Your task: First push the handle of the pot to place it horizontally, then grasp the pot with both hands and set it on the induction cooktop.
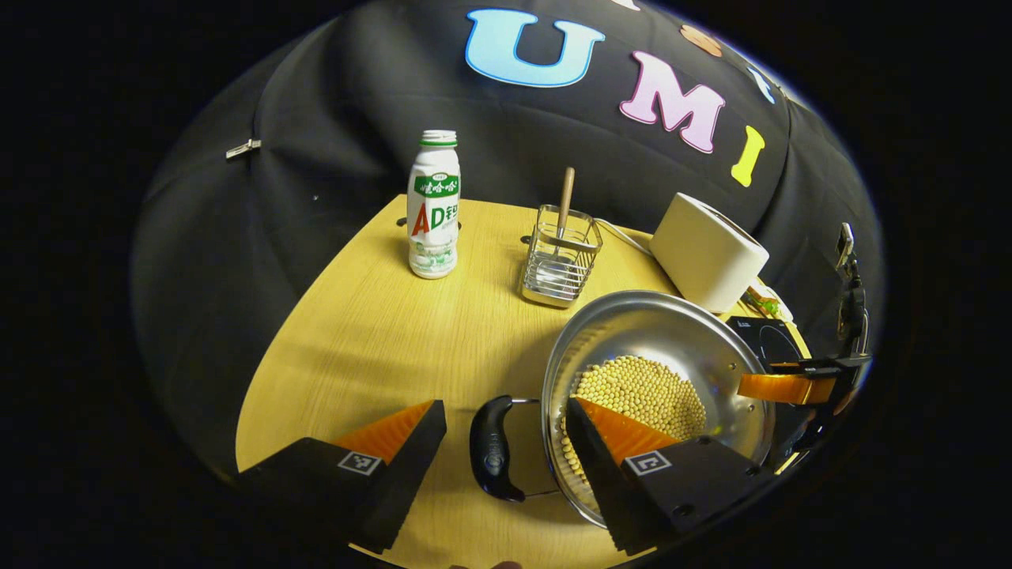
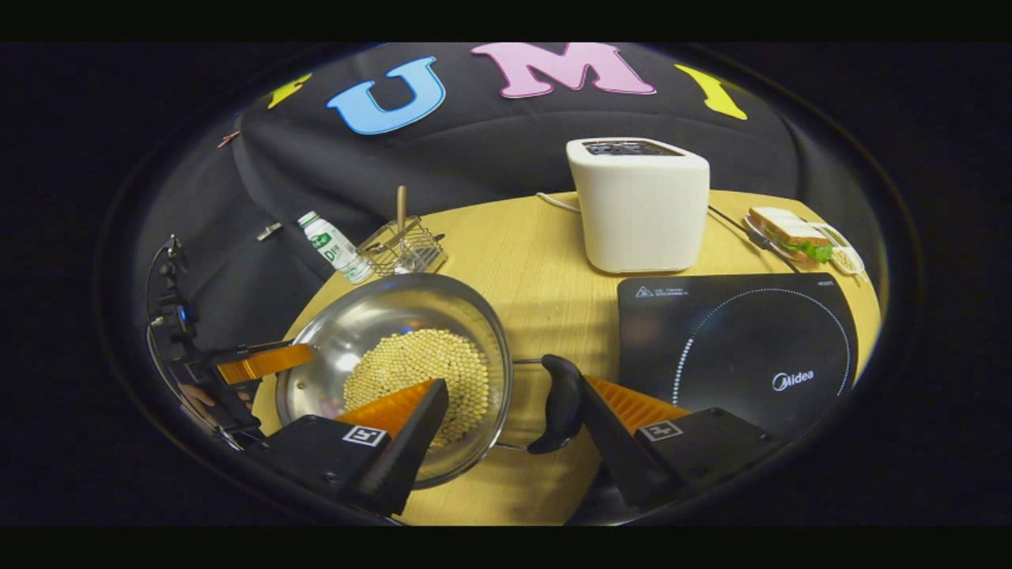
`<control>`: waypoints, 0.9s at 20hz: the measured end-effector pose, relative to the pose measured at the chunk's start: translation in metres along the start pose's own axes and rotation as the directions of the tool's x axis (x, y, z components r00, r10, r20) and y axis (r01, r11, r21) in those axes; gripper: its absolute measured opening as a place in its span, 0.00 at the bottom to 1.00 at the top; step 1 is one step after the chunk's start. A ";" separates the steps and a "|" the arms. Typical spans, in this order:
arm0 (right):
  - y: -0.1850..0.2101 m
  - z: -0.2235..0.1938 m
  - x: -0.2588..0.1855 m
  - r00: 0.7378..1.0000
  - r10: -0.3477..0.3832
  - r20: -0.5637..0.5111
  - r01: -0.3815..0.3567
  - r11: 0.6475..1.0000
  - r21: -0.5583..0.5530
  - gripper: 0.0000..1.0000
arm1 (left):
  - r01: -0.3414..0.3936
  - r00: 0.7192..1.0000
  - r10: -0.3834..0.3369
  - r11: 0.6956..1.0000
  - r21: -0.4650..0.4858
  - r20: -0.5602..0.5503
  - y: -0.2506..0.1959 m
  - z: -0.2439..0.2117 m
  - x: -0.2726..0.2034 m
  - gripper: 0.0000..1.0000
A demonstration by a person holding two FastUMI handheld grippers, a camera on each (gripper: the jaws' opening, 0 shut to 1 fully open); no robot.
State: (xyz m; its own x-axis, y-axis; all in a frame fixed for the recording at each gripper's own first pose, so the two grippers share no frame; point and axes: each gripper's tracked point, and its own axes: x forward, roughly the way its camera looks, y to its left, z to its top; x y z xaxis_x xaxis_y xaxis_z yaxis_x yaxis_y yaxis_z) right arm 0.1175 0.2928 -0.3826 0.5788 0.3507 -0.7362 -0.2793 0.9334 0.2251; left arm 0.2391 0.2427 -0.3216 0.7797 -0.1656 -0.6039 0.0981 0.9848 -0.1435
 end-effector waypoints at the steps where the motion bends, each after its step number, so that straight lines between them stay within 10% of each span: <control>1: 0.001 -0.001 0.000 1.000 0.000 -0.003 0.000 1.000 0.002 0.98 | 0.005 1.000 -0.005 1.000 -0.007 -0.008 0.000 -0.002 0.003 0.95; 8: 0.012 -0.013 0.019 0.999 -0.010 -0.051 0.010 1.000 0.004 0.96 | 0.007 0.997 -0.010 0.999 -0.041 -0.076 0.008 -0.021 0.018 0.86; 11: 0.018 -0.016 0.024 0.999 -0.009 -0.051 0.008 1.000 -0.019 0.67 | -0.011 0.996 0.007 0.999 -0.044 -0.089 0.017 -0.028 0.021 0.74; 18: 0.015 -0.029 0.032 0.995 -0.049 -0.089 0.046 0.999 -0.026 0.69 | -0.002 0.996 -0.005 0.998 -0.066 -0.094 0.021 -0.030 0.018 0.68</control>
State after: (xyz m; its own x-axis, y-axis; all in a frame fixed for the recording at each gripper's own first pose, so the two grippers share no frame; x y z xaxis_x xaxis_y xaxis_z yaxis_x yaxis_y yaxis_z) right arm 0.1094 0.3161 -0.4217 0.5209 0.2969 -0.8003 -0.2717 0.9465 0.1743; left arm 0.2362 0.2589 -0.3593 0.7175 -0.1745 -0.6744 0.0561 0.9795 -0.1937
